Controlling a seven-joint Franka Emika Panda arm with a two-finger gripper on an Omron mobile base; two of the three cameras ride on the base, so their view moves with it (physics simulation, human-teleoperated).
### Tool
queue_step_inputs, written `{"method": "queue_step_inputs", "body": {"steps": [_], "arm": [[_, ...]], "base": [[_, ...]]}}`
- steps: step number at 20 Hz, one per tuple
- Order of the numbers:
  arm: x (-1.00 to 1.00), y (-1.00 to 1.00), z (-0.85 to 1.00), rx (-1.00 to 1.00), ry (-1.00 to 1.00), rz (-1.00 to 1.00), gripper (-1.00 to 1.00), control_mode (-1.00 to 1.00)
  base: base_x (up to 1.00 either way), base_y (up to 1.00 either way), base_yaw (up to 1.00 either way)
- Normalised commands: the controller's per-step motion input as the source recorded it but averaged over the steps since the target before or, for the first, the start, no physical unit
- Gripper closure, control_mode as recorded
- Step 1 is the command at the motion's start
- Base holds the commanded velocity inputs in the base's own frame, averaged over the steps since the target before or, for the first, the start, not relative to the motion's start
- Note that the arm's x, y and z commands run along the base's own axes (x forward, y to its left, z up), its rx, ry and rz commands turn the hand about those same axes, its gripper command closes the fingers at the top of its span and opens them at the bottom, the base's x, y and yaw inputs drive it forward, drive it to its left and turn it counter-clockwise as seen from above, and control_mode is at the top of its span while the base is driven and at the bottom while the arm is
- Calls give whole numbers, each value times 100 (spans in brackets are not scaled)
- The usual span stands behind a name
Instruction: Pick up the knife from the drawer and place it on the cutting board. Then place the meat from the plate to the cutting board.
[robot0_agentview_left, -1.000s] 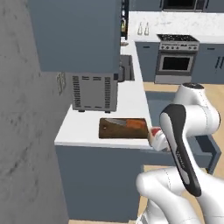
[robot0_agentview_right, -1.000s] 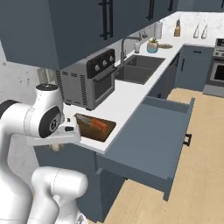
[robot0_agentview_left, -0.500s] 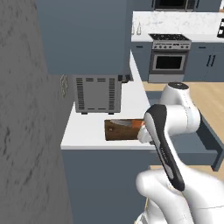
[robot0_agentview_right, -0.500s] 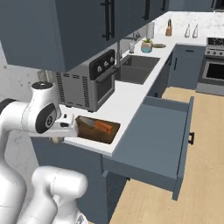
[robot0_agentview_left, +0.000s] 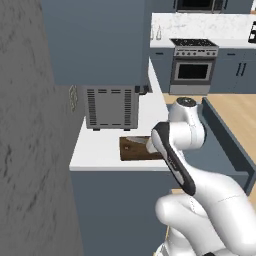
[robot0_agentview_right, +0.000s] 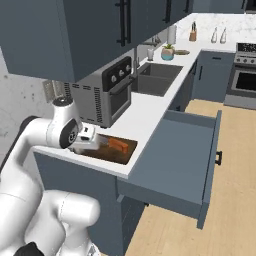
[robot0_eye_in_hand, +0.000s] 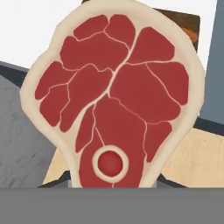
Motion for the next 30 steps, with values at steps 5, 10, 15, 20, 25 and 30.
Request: {"method": "queue_step_inputs", "body": {"steps": [5, 10, 15, 20, 25, 30], "arm": [[48, 0, -66, 0, -21, -2, 100, -100], [81, 0, -24, 0, -4, -1, 100, -100], [75, 15, 0, 0, 3, 0, 100, -100], [50, 33, -4, 0, 4, 0, 100, -100], [55, 17, -21, 0, 2, 0, 100, -100], [41, 0, -43, 0, 3, 0, 100, -100]], "base": [[0, 0, 0], [0, 0, 0], [0, 0, 0], [0, 0, 0], [0, 0, 0], [0, 0, 0]]}}
